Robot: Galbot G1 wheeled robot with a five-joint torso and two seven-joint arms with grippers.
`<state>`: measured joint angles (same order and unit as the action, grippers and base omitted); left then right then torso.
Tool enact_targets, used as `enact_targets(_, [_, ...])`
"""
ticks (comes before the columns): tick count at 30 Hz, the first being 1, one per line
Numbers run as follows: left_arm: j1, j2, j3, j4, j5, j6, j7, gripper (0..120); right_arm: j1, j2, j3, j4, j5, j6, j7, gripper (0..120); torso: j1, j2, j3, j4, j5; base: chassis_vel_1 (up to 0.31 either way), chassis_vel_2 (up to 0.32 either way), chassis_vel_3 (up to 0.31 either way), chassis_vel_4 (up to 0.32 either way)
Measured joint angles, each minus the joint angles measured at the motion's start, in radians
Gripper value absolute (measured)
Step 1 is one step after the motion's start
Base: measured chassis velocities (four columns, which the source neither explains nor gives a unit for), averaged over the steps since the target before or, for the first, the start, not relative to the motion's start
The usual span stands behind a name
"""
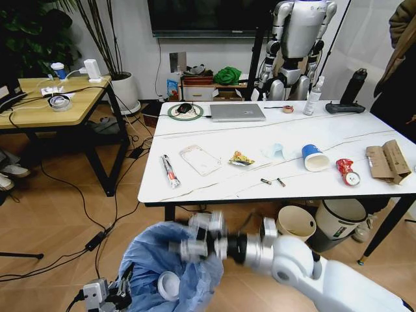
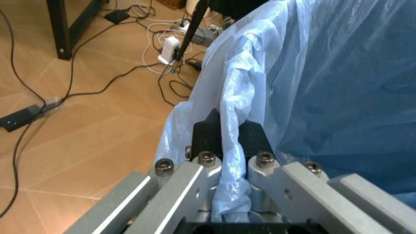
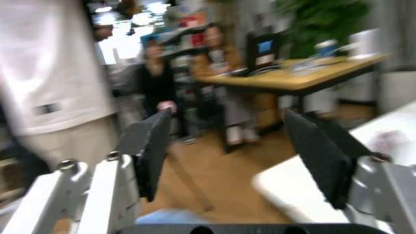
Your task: Pick up the trash bin and place the trash from the table into it.
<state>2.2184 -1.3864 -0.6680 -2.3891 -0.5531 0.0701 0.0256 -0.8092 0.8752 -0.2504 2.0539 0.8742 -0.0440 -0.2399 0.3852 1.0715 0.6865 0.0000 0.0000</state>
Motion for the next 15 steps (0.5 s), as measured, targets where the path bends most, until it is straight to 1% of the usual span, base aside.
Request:
enact_targets(1, [0.001, -0.001, -0.001, 0.001, 0.001, 0.000, 0.000, 0, 0.037, 0.012, 0.010, -0.024, -0.011, -0.017, 0.045, 74, 0.000, 0.000, 0.000, 0.0001, 0.0001, 0.000, 0.000, 0.000, 0.000])
enact_targets(3, [0.003, -0.002, -0.003, 0.001, 0.004, -0.001, 0.000, 0, 0.104, 0.032, 0.025, -0.081, -0.031, -0.048, 0.089, 84, 0.000, 0.000, 0.000, 0.0001, 0.0001, 0.000, 0.000, 0.000, 0.000])
enact_targets(4, [0.004, -0.002, -0.003, 0.001, 0.005, -0.001, 0.000, 0, 0.121, 0.037, 0.031, -0.101, -0.047, -0.065, 0.099, 88, 0.000, 0.000, 0.000, 0.0002, 0.0000, 0.000, 0.000, 0.000, 0.000])
enact_targets(5, [0.004, -0.002, -0.003, 0.001, 0.005, -0.001, 0.000, 0, 0.121, 0.037, 0.031, -0.101, -0.047, -0.065, 0.099, 88, 0.000, 0.000, 0.000, 0.0002, 0.0000, 0.000, 0.000, 0.000, 0.000])
enact_targets(7, [0.005, -0.004, -0.003, 0.001, 0.007, -0.002, 0.000, 0, 0.163, 0.052, 0.047, -0.151, -0.135, -0.116, 0.113, 95, 0.000, 0.000, 0.000, 0.0001, 0.0000, 0.000, 0.000, 0.000, 0.000])
enact_targets(9, [0.005, -0.006, -0.001, 0.000, 0.009, -0.003, 0.000, 0, 0.186, 0.063, 0.051, -0.191, -0.247, -0.136, 0.110, 99, 0.000, 0.000, 0.000, 0.0000, 0.0000, 0.000, 0.000, 0.000, 0.000])
enact_targets(11, [0.005, -0.010, 0.000, 0.000, 0.012, -0.003, 0.000, 0, 0.207, 0.076, 0.050, -0.233, -0.349, -0.153, 0.099, 100, 0.000, 0.000, 0.000, 0.0000, 0.0001, 0.000, 0.000, 0.000, 0.000])
enact_targets(12, [0.005, -0.010, 0.000, 0.000, 0.012, -0.003, 0.000, 0, 0.207, 0.076, 0.050, -0.233, -0.349, -0.153, 0.099, 100, 0.000, 0.000, 0.000, 0.0000, 0.0001, 0.000, 0.000, 0.000, 0.000])
enact_targets(13, [0.004, -0.012, 0.001, 0.000, 0.013, -0.003, 0.000, 0, 0.217, 0.088, 0.043, -0.258, -0.395, -0.158, 0.087, 100, 0.000, 0.000, 0.000, -0.0001, 0.0000, 0.000, 0.000, 0.000, 0.000])
enact_targets(15, [0.002, -0.016, 0.004, 0.000, 0.015, -0.003, 0.000, 0, 0.227, 0.103, 0.035, -0.286, -0.431, -0.162, 0.073, 100, 0.000, 0.000, 0.000, -0.0001, 0.0001, 0.000, 0.000, 0.000, 0.000])
